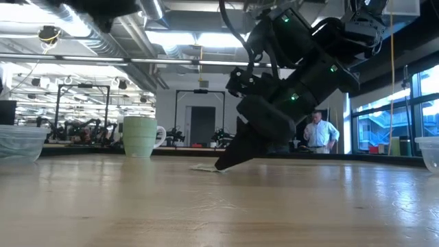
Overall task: Pick and place items into bin
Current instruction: Put the white stevia packet into the right transparent bin
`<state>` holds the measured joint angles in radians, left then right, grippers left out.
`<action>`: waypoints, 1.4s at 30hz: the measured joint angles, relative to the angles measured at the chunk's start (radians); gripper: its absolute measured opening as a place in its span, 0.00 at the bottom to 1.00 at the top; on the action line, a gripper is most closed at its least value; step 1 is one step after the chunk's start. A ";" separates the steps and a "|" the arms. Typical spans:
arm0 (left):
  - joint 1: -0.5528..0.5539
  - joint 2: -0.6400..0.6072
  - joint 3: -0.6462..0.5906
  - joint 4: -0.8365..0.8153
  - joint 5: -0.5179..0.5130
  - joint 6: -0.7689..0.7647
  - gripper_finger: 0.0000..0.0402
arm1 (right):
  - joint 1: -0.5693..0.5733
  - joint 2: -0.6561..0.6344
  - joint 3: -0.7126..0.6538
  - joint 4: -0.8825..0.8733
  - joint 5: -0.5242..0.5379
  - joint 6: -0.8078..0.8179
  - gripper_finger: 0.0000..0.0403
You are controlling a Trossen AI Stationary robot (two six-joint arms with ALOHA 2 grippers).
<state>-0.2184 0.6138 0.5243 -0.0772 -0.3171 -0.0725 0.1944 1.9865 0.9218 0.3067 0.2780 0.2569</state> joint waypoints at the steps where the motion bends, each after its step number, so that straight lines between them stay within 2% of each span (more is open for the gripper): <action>1: 0.000 -0.033 -0.024 0.006 -0.012 -0.004 0.22 | 0.000 0.000 0.000 -0.004 0.000 0.002 0.28; 6: 0.000 -0.180 -0.135 0.032 -0.068 -0.021 0.22 | 0.001 0.000 0.000 -0.014 -0.003 0.003 0.18; 13: 0.000 -0.358 -0.229 0.060 -0.049 -0.020 0.22 | 0.001 0.000 0.000 -0.015 -0.003 0.000 0.06; 23: 0.000 -0.535 -0.345 0.058 -0.059 -0.018 0.22 | 0.000 -0.032 -0.005 -0.043 -0.004 0.019 0.03; 28: 0.000 -0.597 -0.393 0.044 -0.104 -0.016 0.22 | 0.000 -0.121 -0.005 -0.146 -0.005 0.027 0.02; 34: 0.009 -0.613 -0.399 0.023 -0.233 0.026 0.22 | -0.004 -0.258 -0.010 -0.257 -0.003 0.026 0.02; 42: 0.133 -0.613 -0.399 0.005 -0.218 0.077 0.21 | -0.014 -0.520 -0.139 -0.276 0.053 0.034 0.02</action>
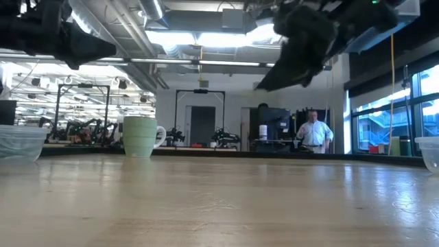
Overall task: Pick and place items into bin
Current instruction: Put the white stevia packet into the right transparent bin
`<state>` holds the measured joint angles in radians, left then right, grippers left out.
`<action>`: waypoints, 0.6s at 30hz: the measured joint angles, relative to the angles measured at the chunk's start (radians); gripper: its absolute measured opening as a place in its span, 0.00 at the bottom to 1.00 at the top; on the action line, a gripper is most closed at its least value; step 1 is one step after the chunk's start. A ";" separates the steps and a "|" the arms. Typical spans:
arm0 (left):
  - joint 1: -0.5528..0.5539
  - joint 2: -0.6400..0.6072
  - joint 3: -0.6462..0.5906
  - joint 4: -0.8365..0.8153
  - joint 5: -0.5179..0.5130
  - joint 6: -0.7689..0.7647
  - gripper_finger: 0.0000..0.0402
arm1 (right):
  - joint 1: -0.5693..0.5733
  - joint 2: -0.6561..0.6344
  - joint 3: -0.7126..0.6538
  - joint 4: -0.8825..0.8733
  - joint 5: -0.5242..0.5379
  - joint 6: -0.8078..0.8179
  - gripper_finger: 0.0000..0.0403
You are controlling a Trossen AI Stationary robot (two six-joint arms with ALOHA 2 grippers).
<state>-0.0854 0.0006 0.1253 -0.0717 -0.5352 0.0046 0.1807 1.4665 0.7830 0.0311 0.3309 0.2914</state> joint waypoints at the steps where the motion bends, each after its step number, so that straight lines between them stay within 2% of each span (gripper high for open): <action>1: 0.028 0.000 0.000 0.000 0.015 0.001 0.20 | 0.000 -0.037 -0.022 0.003 0.003 0.015 0.02; 6: 0.185 0.000 0.000 0.006 0.119 0.009 0.15 | 0.000 -0.226 -0.141 -0.003 0.043 0.066 0.02; 10: 0.307 0.000 0.000 0.009 0.146 -0.006 0.12 | 0.008 -0.382 -0.228 -0.038 0.050 0.152 0.02; 14: 0.403 0.000 0.000 0.008 0.257 -0.007 0.12 | 0.038 -0.519 -0.241 -0.238 0.105 0.282 0.02; 18: 0.489 0.000 0.000 0.009 0.312 -0.006 0.12 | 0.073 -0.596 -0.179 -0.485 0.184 0.412 0.02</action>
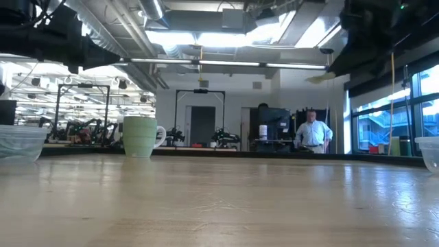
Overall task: Pick and place items into bin
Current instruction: Put the white stevia packet into the right transparent bin
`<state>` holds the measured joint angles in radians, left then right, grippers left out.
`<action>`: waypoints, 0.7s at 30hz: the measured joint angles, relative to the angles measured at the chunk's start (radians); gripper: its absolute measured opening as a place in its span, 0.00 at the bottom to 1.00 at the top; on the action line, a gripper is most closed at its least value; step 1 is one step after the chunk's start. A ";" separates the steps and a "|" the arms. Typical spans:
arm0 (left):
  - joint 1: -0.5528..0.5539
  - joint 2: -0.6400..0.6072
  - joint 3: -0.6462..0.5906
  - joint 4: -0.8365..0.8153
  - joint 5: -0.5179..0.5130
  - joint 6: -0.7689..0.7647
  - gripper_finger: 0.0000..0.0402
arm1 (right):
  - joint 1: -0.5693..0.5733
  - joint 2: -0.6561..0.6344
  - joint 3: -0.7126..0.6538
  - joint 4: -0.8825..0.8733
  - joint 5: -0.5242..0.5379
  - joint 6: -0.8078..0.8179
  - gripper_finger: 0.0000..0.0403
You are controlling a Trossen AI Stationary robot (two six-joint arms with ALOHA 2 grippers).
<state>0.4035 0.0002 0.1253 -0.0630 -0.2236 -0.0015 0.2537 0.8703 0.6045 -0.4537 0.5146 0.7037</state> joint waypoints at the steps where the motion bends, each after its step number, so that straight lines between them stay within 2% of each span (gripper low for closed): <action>1: 0.021 0.000 0.000 0.000 0.013 -0.001 0.12 | 0.007 -0.010 0.016 -0.044 0.012 0.025 0.02; 5: 0.094 0.000 -0.006 0.010 0.090 -0.029 0.12 | 0.022 -0.023 0.068 -0.229 0.018 0.148 0.02; 11: 0.153 0.000 -0.102 0.177 0.188 -0.080 0.12 | 0.074 -0.023 0.075 -0.399 0.019 0.344 0.02; 15: 0.171 0.000 -0.117 0.192 0.193 -0.092 0.12 | 0.129 -0.023 0.076 -0.407 0.006 0.407 0.02; 21: 0.177 0.002 -0.117 0.154 0.182 -0.092 0.12 | 0.193 -0.013 0.076 -0.552 -0.048 0.627 0.02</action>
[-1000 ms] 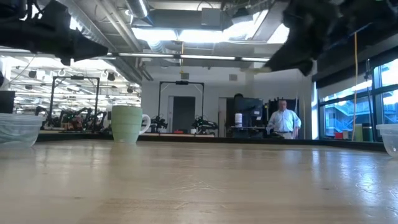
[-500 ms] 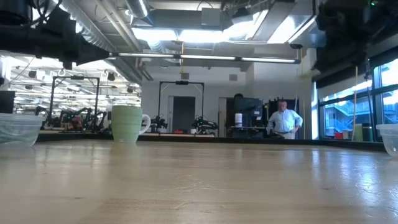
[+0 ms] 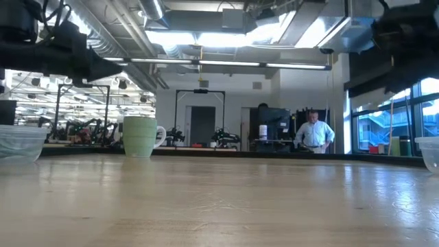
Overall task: Pick and place items into bin
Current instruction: Put the white stevia packet into the right transparent bin
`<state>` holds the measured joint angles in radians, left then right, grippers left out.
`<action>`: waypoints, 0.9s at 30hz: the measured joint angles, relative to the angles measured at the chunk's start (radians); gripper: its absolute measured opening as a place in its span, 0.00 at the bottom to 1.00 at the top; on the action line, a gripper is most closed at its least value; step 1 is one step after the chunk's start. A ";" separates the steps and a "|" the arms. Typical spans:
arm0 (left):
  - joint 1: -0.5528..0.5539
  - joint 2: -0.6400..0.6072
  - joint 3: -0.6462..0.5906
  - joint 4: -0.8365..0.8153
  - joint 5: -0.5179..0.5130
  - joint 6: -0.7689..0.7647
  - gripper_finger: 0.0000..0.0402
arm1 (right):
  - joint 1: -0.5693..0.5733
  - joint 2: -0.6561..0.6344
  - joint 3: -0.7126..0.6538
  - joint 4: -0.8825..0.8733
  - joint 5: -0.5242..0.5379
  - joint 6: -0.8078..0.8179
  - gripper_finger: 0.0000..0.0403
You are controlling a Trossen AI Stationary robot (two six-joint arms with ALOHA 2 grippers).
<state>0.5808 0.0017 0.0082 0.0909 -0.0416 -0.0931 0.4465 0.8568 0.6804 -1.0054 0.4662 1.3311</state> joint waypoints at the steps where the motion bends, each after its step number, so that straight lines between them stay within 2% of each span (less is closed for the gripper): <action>1: 0.000 0.000 0.000 -0.018 -0.004 -0.001 0.12 | 0.005 0.004 0.000 -0.021 -0.019 0.033 0.02; 5: 0.000 0.002 0.000 -0.074 -0.007 -0.024 0.12 | 0.011 0.034 0.000 -0.062 -0.129 0.138 0.02; 13: -0.001 0.007 0.000 -0.075 0.001 -0.027 0.12 | 0.011 0.123 0.000 -0.161 -0.302 0.314 0.02; 20: -0.001 0.007 0.000 -0.075 0.001 -0.025 0.12 | 0.011 0.190 0.000 -0.155 -0.385 0.318 0.02; 27: -0.001 0.007 0.000 -0.075 0.001 -0.025 0.12 | 0.011 0.264 0.000 -0.144 -0.392 0.318 0.04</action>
<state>0.5800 0.0088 0.0082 0.0158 -0.0406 -0.1181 0.4572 1.1204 0.6804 -1.1497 0.0738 1.6491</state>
